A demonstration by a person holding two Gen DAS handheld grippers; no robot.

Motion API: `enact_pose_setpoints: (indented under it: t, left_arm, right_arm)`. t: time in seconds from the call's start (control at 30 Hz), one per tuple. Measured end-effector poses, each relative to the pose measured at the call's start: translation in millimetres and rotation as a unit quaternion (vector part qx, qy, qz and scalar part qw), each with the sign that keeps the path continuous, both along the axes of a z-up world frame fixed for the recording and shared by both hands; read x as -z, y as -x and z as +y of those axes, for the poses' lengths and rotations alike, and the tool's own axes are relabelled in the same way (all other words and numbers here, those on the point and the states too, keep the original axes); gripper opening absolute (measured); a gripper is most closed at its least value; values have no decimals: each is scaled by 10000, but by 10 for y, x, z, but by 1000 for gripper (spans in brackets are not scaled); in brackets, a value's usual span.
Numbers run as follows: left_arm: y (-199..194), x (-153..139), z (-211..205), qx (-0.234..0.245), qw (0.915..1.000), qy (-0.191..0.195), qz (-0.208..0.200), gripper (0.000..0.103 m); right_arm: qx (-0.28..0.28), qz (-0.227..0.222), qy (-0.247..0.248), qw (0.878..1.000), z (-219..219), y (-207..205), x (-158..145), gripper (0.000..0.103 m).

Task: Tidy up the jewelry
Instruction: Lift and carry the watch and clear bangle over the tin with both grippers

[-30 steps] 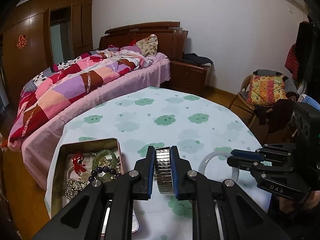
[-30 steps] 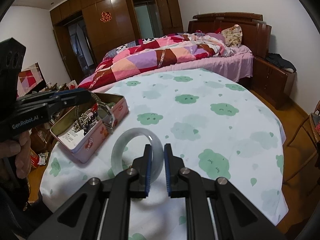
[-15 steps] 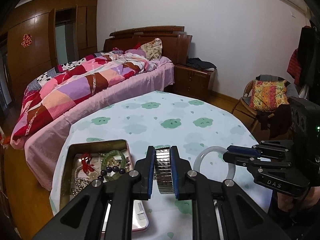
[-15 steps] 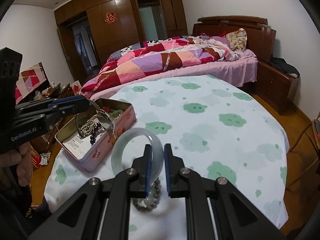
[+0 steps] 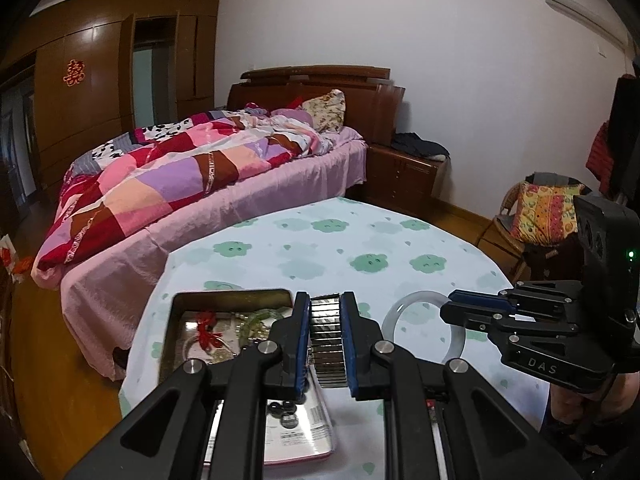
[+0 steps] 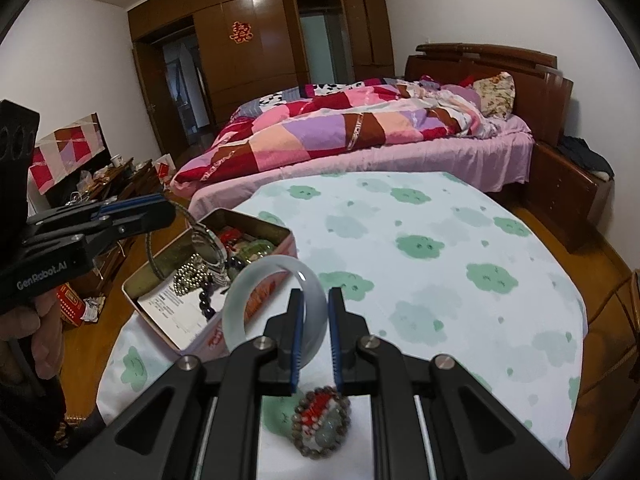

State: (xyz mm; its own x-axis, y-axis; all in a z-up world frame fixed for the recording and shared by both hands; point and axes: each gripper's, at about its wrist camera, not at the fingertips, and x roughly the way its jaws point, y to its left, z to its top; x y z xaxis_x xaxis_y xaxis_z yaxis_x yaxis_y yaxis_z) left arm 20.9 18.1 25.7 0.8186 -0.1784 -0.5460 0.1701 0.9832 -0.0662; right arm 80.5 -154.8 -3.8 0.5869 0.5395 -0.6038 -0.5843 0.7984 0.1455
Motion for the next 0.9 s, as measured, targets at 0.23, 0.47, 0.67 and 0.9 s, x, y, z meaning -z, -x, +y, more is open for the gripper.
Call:
enact_pose_setpoints:
  t: [0.23, 0.47, 0.67, 0.9]
  left_arm:
    - [11, -37, 196, -181, 9998, -10, -37, 15]
    - [9, -20, 416, -445, 9990, -17, -27, 15]
    - [-23, 47, 555, -624, 9981, -9, 26, 15]
    - [-140, 187, 723, -758, 9969, 88, 203, 15]
  right_arm:
    - [-149, -50, 62, 9999, 196, -53, -64, 14]
    - [-316, -109, 153, 9993, 421, -103, -110, 14]
    - [-453, -104, 279, 9985, 627, -140, -80, 14]
    - [-580, -96, 505, 9970, 857, -217, -14, 14]
